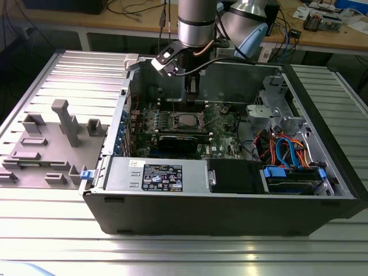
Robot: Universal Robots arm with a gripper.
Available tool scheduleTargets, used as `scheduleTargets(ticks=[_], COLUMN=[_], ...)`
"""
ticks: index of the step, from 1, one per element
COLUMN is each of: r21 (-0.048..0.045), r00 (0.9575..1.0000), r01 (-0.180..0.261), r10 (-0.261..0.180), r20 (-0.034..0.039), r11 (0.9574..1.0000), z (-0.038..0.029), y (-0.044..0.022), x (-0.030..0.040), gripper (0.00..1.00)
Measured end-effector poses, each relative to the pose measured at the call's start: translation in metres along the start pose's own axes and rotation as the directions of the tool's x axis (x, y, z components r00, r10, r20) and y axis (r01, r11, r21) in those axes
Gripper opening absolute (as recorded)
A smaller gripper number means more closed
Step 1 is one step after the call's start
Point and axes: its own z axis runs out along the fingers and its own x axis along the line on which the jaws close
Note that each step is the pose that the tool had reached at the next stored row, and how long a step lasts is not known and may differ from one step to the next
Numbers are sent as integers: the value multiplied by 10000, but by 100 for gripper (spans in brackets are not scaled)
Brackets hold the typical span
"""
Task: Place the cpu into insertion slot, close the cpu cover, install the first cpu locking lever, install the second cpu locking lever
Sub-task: 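Close the cpu cover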
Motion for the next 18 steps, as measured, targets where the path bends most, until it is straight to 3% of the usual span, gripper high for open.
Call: scheduleTargets(ticks=[2, 5, 18], r21=[2, 2, 2], r00=[10000, 10000, 10000], r01=[14, 16, 15], r10=[-14, -16, -15], r20=[25, 52, 75], r11=[10000, 10000, 10000], z=[-6, -67, -71], y=[0, 2, 24], x=[0, -3, -3], gripper=[11, 11, 11])
